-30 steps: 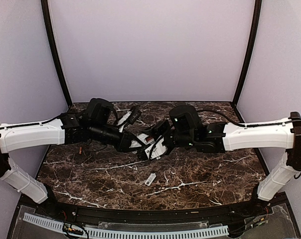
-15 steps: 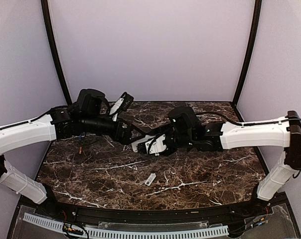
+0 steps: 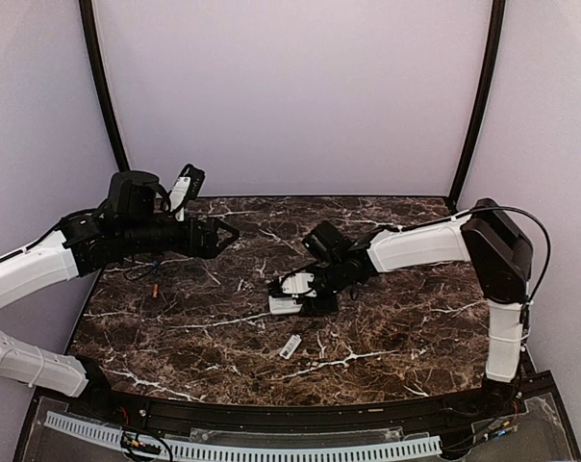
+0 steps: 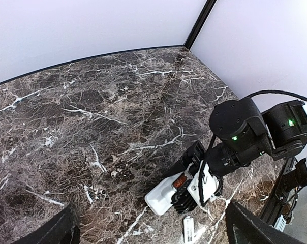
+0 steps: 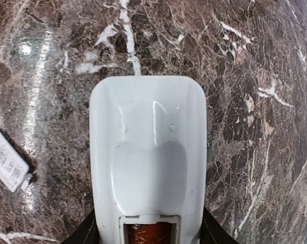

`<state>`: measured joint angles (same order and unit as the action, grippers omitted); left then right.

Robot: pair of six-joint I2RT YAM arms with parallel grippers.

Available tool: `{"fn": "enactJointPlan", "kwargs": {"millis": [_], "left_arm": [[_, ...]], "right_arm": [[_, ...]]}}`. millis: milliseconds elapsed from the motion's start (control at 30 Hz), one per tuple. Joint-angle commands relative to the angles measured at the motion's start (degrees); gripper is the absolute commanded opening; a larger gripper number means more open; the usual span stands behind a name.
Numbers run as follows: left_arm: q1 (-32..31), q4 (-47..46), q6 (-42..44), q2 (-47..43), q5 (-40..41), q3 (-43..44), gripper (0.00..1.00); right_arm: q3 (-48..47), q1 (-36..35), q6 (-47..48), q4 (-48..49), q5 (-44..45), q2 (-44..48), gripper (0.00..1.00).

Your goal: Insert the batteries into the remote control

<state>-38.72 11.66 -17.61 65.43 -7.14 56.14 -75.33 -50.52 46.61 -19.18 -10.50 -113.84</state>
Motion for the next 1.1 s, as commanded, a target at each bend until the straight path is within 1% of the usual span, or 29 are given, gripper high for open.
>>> {"fn": "enactJointPlan", "kwargs": {"millis": [0, 100, 167, 267, 400, 500, 767, 933, 1000, 1067], "left_arm": [[0.6, 2.0, -0.7, -1.5, 1.4, -1.1, 0.99], [0.7, 2.1, -0.6, -1.7, 1.6, -1.3, 0.99], [0.8, 2.2, -0.5, -1.8, 1.7, -1.3, 0.99], [0.9, 2.5, -0.1, -1.9, 1.8, -1.0, 0.99], [1.0, 3.1, 0.5, -2.5, 2.4, -0.4, 0.99], [0.9, 3.5, 1.1, -3.1, 2.7, -0.1, 0.99], [1.1, 5.0, 2.1, -3.3, 3.7, 0.7, 0.99], [1.9, 6.3, 1.9, -3.0, 4.5, 1.4, 0.99], [2.9, 7.5, 0.8, -2.0, 5.0, 1.7, 0.99], [5.2, 9.2, -0.6, -0.3, 5.1, 2.2, 0.99]], "right_arm": [[-4.9, 1.0, -3.4, -4.1, -0.6, -3.1, 0.2], [-6.2, 1.1, -3.3, -5.1, 0.1, -4.9, 0.24], [-6.2, 1.0, -3.2, -5.2, 0.4, -5.6, 0.29], [-6.8, 1.0, -2.7, -7.3, 0.2, -6.3, 0.4], [-7.0, 1.0, -2.5, -8.7, 0.7, -6.3, 0.59], [-7.8, 1.0, -2.4, -9.9, 0.5, -6.3, 0.66], [-10.6, 1.1, -2.8, -11.2, -2.1, -4.2, 0.71], [-12.3, 1.6, -1.5, -11.8, -2.7, 0.7, 0.75], [-12.6, 2.2, -1.1, -11.8, -3.5, 3.8, 0.76], [-11.9, 3.0, -2.1, -10.1, -5.2, 6.8, 0.77]]}}
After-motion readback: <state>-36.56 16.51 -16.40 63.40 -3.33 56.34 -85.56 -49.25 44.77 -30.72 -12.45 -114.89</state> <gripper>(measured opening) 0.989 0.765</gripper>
